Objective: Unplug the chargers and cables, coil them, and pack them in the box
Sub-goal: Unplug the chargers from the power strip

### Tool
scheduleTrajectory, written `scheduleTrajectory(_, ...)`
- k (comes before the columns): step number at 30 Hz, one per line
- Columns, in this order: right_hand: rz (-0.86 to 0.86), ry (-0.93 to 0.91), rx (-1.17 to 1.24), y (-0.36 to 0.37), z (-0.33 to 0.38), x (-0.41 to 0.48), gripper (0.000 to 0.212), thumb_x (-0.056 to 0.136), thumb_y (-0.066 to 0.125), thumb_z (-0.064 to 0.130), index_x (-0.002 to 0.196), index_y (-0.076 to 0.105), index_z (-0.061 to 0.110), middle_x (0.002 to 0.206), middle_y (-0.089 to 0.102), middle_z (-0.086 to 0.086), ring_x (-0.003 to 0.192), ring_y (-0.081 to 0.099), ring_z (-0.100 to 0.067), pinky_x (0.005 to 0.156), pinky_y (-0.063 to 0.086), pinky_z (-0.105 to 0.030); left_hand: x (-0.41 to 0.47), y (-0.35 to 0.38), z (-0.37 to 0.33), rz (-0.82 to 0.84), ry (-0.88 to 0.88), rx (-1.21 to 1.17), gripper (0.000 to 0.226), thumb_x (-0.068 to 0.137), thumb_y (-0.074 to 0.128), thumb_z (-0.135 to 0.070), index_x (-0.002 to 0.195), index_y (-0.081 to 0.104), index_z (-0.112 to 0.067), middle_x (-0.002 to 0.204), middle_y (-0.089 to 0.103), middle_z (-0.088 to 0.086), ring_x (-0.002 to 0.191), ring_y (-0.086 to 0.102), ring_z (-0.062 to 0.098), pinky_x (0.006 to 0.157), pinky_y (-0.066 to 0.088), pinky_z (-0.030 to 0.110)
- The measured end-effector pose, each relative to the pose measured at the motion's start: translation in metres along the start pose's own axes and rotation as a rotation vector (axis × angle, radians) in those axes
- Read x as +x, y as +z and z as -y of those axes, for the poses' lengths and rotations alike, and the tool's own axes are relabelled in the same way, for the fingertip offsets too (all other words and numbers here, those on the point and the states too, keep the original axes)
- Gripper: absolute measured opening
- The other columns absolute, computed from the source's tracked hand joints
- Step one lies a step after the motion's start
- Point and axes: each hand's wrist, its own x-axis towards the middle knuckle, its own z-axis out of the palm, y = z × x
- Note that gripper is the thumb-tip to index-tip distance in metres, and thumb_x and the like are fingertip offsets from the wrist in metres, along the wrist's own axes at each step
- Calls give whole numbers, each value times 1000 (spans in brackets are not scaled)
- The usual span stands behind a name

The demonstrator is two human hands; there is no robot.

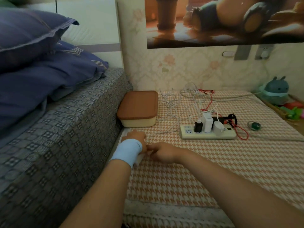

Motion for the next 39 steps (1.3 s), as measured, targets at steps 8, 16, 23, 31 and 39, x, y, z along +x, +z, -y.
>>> scheduleTrajectory(8, -673, 66, 40, -77, -32, -44, 32, 103, 45, 13, 120, 70, 21, 128, 68, -2, 107, 64, -19, 89, 55, -38, 6, -4, -63, -296, 292, -541, 32, 96, 57, -25, 128, 57, -27, 129, 58, -5, 109, 58, 18, 84, 51, 32)
scheduleTrajectory(16, -747, 269, -655, -119, -110, -70, 47, 96, 58, 17, 141, 52, 29, 161, 29, -8, 149, 21, -30, 115, 23, -51, 34, 19, -157, -212, 374, -647, 46, 101, 50, -24, 145, 41, -16, 146, 46, 2, 132, 46, 21, 107, 40, 35)
scheduleTrajectory(23, -652, 291, -602, -121, -142, -47, 62, 98, 60, 14, 153, 37, 29, 168, 2, -7, 141, 34, -39, 97, 51, -50, 66, 43, -187, -173, 366, -769, 44, 100, 52, -28, 142, 44, -18, 142, 52, 3, 126, 52, 24, 101, 44, 36)
scheduleTrajectory(31, -660, 315, -475, -120, -159, -36, 64, 102, 57, 13, 158, 31, 30, 163, 29, -16, 148, 27, -35, 116, 35, -45, 83, 59, -200, -408, 302, -752, 22, 98, 53, -37, 111, 63, -23, 105, 70, 0, 88, 64, 22, 75, 52, 33)
scheduleTrajectory(39, -710, 300, -499, -114, -163, -34, 63, 101, 57, 14, 157, 31, 29, 160, 34, -17, 147, 30, -34, 112, 39, -44, 84, 63, -210, -658, 262, -860, 18, 98, 51, -28, 86, 59, -17, 81, 60, -2, 75, 58, 20, 61, 39, 30)
